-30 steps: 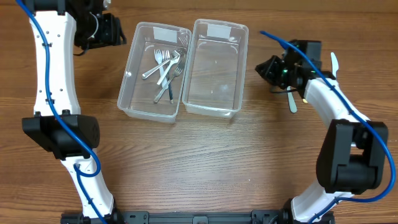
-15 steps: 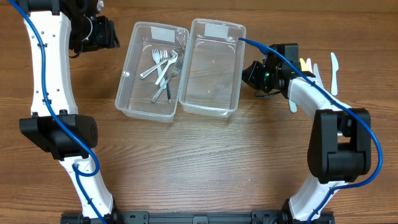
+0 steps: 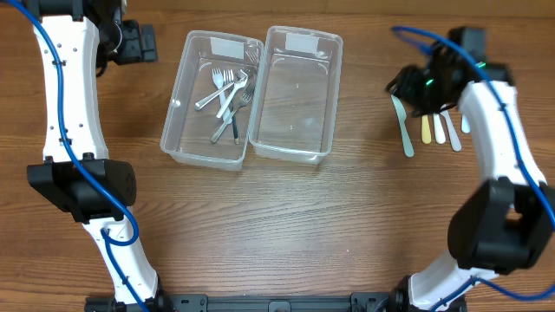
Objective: Pack container
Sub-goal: 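Lower the right gripper and grasp the light blue plastic knife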
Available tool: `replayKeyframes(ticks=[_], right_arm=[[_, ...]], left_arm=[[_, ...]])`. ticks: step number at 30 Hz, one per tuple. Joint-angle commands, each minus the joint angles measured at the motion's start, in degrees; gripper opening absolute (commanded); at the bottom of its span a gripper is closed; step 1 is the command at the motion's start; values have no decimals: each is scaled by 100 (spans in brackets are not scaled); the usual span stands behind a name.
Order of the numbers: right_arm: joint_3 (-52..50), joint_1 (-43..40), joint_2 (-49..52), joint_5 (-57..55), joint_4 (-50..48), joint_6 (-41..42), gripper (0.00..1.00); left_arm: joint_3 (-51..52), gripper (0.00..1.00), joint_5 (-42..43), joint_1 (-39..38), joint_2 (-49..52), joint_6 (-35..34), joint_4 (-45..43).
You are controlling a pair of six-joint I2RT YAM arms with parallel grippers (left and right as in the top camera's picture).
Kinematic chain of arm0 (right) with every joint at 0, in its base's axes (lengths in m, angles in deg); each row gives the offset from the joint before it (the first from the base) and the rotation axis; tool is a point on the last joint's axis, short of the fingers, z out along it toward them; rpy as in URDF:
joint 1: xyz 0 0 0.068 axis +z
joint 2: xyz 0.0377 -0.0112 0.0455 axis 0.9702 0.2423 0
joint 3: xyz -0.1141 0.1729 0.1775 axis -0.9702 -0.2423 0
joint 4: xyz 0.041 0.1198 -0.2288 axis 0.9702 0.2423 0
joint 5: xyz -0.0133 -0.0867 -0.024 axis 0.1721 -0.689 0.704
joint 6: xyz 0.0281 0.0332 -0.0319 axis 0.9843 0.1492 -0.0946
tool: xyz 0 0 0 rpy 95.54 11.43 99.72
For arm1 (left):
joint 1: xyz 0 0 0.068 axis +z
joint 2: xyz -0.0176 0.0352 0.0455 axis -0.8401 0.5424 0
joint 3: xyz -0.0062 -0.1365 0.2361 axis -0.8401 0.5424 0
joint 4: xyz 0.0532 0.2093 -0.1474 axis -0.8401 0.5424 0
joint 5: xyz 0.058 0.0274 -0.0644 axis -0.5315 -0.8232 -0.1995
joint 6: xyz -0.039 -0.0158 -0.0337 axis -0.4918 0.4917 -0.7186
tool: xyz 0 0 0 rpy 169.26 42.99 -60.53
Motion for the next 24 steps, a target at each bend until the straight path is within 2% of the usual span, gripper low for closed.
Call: replayKeyframes(ticks=[1,5,8,13,24], right_arm=[[321,57,-208,-791,470,-636,63],[282,57,-199,-1200,621,-643,68],[282,57,-199,-1340,599,-1285,77],[251,55,-199,-1425,514,-1904,77],[-719,-22,-192,-1423,-199,-1895,73]], left_arm=[[-48,100,-352,48,0,-98,-214],[-48,100,-352,48,0,-98,-387],[-48,100,-264,48,0,-131,-603],[-48,100,-267,48,0,-127,-688],[-48,100,-267,48,0,-127,-688]])
